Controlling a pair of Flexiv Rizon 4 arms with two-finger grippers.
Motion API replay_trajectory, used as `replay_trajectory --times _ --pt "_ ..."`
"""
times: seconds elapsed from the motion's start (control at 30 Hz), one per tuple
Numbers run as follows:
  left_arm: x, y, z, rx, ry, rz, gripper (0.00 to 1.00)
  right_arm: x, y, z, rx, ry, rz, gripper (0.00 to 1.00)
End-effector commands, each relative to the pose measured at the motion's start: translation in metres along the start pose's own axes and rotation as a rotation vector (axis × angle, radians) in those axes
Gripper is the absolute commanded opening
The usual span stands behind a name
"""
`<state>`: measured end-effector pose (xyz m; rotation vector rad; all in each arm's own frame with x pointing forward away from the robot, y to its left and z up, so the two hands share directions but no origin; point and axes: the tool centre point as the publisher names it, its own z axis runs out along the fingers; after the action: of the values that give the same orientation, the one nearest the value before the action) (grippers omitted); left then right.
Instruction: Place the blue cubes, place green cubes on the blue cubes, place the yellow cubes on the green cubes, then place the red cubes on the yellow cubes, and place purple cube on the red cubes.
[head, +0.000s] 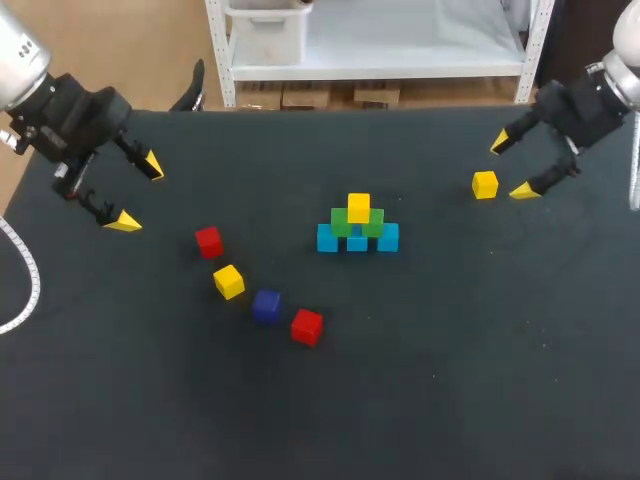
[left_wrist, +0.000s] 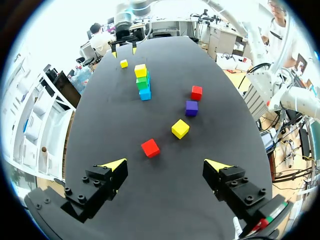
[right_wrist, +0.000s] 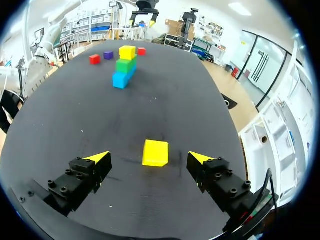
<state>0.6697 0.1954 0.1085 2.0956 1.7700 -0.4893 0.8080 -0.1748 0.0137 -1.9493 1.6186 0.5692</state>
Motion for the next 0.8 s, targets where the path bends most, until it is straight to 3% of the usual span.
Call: replay_trajectory --times 0.03,0.8 --pt "0.001 -0.001 0.000 -0.002 -0.001 0.002 1.00 0.010 -0.016 0.008 -0.038 -0.018 0.001 1.00" --pt "0.001 -0.001 0.000 -0.002 -0.001 0.002 1.00 -0.002 -0.008 0.023 -0.027 -0.051 0.016 1.00"
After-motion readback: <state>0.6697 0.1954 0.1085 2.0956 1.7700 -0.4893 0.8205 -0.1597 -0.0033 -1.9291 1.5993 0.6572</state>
